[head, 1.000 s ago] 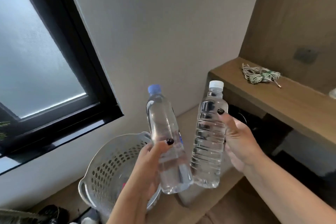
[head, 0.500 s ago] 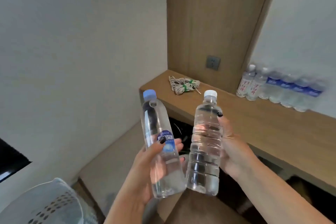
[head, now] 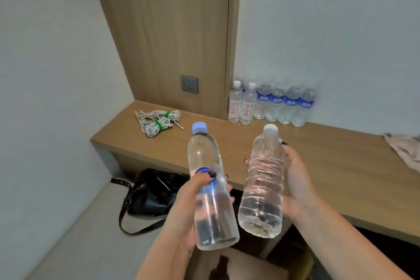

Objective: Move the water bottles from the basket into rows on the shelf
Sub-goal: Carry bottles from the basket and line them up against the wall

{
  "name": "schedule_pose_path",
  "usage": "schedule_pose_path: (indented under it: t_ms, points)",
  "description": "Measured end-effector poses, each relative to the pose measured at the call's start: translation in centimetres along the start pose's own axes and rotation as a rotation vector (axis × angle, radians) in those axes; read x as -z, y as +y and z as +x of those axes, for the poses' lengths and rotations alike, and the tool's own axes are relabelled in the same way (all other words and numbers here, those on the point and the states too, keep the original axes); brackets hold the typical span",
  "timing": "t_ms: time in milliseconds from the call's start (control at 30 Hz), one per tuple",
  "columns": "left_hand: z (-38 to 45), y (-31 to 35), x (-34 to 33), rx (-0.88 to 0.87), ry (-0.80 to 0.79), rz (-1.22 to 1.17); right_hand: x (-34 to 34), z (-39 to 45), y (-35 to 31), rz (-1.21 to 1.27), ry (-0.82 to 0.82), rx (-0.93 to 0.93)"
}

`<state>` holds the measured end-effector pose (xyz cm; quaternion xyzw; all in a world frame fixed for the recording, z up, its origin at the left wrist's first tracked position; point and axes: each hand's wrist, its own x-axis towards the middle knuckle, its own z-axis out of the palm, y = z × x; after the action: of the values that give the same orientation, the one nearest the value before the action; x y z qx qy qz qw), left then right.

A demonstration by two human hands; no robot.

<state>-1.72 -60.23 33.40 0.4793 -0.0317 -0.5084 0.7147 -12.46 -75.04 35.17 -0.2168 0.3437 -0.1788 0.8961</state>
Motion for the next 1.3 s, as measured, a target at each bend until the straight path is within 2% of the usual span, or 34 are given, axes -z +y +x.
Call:
schedule_pose_path:
  t_ms: [200,467,633,733,833,1000,1100,1300]
  points:
    - [9.3,2.0,-0.6,0.088,0.014,-0.009,1.0,5.3,-3.4,-0.047,0.127,0.064]
    - [22.0,4.9,-3.0,0.114,-0.131,0.190,2.0,12.0,-7.7,0.001,0.241,0.178]
    - [28.0,3.4,-6.6,0.276,-0.143,0.077,3.8,14.0,-10.2,-0.009,0.324,0.200]
    - [31.8,2.4,-8.8,0.295,-0.107,0.096,5.7,16.1,-12.4,-0.075,0.400,0.218]
    - [34.9,1.5,-10.2,0.255,-0.084,0.212,7.6,18.3,-14.8,-0.115,0.461,0.221]
    - [40.3,-0.2,-12.9,0.135,0.053,0.502,10.8,23.1,-19.8,-0.301,0.582,0.208]
    - [42.6,-0.5,-14.4,0.024,0.101,0.670,12.2,25.8,-22.3,-0.495,0.575,0.207]
    - [45.5,-1.4,-15.4,-0.177,0.114,0.798,13.0,30.7,-25.1,-0.824,0.505,0.273]
